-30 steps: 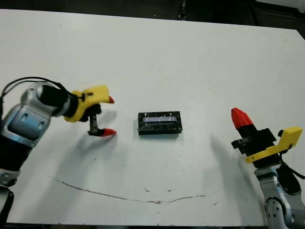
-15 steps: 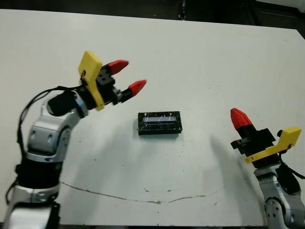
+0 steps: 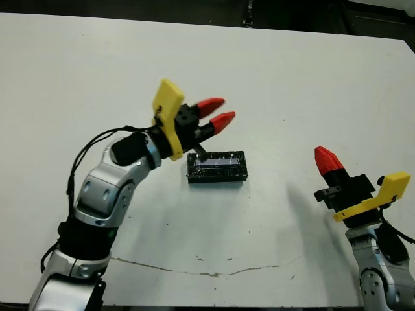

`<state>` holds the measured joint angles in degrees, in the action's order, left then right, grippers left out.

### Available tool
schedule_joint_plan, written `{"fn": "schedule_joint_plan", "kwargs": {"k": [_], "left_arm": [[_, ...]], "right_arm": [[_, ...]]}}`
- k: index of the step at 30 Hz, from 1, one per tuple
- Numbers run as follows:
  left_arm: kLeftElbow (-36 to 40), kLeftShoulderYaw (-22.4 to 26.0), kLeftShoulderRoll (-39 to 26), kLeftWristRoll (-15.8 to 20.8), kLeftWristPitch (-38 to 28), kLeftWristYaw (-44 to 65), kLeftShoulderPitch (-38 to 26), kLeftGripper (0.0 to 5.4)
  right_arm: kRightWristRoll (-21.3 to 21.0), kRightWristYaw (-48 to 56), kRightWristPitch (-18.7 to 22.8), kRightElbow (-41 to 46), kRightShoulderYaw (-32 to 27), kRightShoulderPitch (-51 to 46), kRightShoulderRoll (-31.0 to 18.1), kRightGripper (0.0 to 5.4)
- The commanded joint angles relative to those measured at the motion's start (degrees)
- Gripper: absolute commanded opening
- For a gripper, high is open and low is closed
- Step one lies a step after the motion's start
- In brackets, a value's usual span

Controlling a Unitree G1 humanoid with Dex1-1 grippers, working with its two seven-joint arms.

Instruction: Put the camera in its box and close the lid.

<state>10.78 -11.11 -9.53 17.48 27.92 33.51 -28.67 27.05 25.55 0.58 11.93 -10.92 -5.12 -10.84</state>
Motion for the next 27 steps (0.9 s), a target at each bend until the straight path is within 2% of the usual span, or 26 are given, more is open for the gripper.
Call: {"fn": "schedule_joint_plan", "kwargs": {"k": [1,4,6,13,27], "left_arm": [[-0.3,-2.6,0.1,-1.3,3.1,-1.1,0.5,0.69],[-0.7,-4.1,0.5,-1.5,6.5,-2.5,1.1,0.2],[-1.5,-5.2,0.3,-2.3,6.4,-2.5,1.6,0.02],[-4.8,-8.2,0.2,-5.7,7.2,-3.8,3.6,0.02],[-11.2,-8.2,2.1,-6.9,10.4,-5.3,3.0,0.02]], "right_arm": [[0.0,-0.7,1.1,0.6,-0.2,-0.7,-0.3,0.0],[0.4,-0.3,1.2,0.5,-0.2,-0.7,-0.4,0.0],[0.3,-0.1,0.9,0.3,-0.2,-0.7,-0.5,0.0],[-0.1,-0.1,0.4,0.2,-0.2,-0.7,-0.4,0.0],[0.5,0.2,0.7,0.1,-0.3,-0.8,-0.4,0.0]]}}
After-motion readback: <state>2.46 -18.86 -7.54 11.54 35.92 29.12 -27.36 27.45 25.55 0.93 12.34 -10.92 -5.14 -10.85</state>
